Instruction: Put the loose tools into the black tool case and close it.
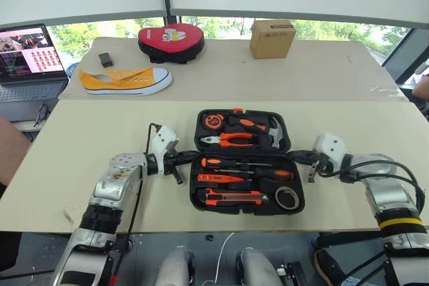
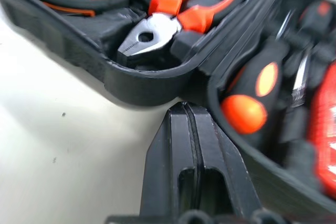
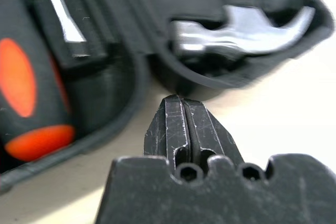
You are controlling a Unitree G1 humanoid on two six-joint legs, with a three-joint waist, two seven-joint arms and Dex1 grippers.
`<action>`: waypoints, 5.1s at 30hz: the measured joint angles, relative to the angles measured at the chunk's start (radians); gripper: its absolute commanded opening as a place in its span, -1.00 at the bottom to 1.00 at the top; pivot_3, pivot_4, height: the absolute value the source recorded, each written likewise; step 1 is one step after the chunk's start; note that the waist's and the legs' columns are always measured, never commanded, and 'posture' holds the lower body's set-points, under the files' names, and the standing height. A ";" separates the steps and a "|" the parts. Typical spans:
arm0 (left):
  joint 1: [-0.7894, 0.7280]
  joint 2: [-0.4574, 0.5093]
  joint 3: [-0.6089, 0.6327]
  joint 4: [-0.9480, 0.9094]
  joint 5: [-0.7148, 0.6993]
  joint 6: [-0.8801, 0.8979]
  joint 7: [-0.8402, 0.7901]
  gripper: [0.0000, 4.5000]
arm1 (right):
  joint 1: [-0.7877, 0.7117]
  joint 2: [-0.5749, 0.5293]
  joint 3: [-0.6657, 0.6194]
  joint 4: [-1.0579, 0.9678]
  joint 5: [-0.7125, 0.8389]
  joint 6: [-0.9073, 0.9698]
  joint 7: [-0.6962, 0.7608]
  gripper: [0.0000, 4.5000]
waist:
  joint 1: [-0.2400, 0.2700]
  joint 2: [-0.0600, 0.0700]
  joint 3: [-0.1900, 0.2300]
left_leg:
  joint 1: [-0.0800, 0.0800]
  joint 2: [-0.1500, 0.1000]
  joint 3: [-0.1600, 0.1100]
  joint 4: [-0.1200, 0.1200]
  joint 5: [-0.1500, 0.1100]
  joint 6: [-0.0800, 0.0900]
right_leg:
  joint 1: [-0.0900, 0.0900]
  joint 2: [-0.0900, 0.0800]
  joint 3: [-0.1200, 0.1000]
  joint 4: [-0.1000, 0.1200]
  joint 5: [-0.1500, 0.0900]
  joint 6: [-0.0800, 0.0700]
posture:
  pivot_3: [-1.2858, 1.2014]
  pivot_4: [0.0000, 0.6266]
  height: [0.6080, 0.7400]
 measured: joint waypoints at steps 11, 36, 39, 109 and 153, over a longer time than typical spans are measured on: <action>-0.223 0.125 0.072 0.036 -0.097 0.477 0.068 0.97 | -0.162 -0.144 -0.067 -0.261 0.259 0.881 -0.077 0.95 | 0.002 0.000 0.000 | 0.000 -0.002 -0.003 0.002 0.001 0.001 | 0.001 0.001 -0.001 0.001 0.001 0.000 | 0.03 -0.52 1.00; -0.510 -0.101 -0.006 0.391 0.033 0.512 0.287 0.88 | -0.587 -0.022 0.345 0.129 -0.006 1.139 -0.202 0.49 | 0.012 0.000 0.000 | -0.015 -0.007 -0.003 0.003 0.004 -0.001 | -0.015 -0.002 0.000 0.004 0.002 0.003 | 0.03 -0.52 1.00; -0.519 -0.106 -0.015 0.395 0.035 0.513 0.276 0.46 | -0.607 -0.002 0.364 0.152 -0.017 1.139 -0.186 -0.01 | 0.014 0.000 0.000 | -0.015 -0.007 -0.003 0.003 0.004 0.000 | -0.015 -0.002 0.000 0.004 0.003 0.003 | 0.03 -0.52 1.00; -0.266 -0.059 -0.036 0.617 0.180 -0.658 -0.258 -1.00 | 0.627 -0.180 0.094 -0.741 -0.028 0.036 -0.176 -0.97 | 0.000 -0.013 -0.002 | 0.011 0.000 -0.001 -0.001 0.001 0.004 | 0.012 0.003 0.000 -0.004 0.002 0.000 | 0.03 -0.52 1.00; -0.363 -0.165 -0.363 0.087 0.180 -0.040 -0.157 -1.00 | 0.521 0.021 0.071 -0.677 -0.054 0.058 -0.217 -0.97 | 0.021 -0.012 -0.003 | 0.006 -0.001 -0.002 0.002 0.001 0.001 | 0.007 0.004 0.002 0.000 0.002 0.000 | 0.03 -0.52 1.00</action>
